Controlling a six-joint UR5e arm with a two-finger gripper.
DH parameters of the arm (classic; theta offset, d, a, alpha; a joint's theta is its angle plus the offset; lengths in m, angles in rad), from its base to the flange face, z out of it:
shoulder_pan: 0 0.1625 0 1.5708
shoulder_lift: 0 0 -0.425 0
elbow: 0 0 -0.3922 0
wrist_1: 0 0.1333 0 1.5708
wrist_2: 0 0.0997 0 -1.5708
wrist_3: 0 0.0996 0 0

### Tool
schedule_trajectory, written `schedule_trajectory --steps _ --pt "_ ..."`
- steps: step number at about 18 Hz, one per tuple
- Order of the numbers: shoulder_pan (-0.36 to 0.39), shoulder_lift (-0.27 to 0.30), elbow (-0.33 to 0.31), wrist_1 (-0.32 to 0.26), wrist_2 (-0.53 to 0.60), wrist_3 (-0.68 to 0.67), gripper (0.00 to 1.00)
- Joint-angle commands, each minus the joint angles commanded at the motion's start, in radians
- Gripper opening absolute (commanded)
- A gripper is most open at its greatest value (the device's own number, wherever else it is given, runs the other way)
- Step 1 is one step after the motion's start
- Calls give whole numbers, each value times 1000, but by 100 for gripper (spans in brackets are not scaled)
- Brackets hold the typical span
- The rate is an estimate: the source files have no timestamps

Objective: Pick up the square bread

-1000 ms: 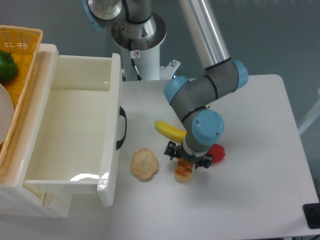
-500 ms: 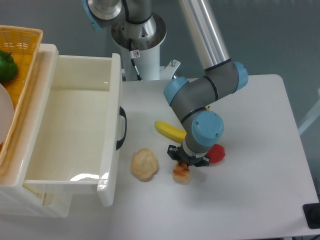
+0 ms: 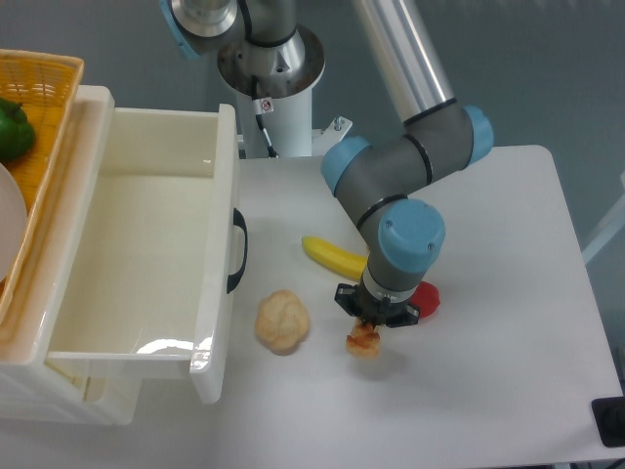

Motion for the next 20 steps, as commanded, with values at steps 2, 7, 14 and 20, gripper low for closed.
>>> schedule_trajectory --steps 2,7,14,20 --pt "-17 32 -3 0 -3 46 0" --pt "-12 92 -2 -5 -3 88 0" --pt "17 115 -11 -8 3 157 0" --pt "21 134 -26 -8 5 180 0"
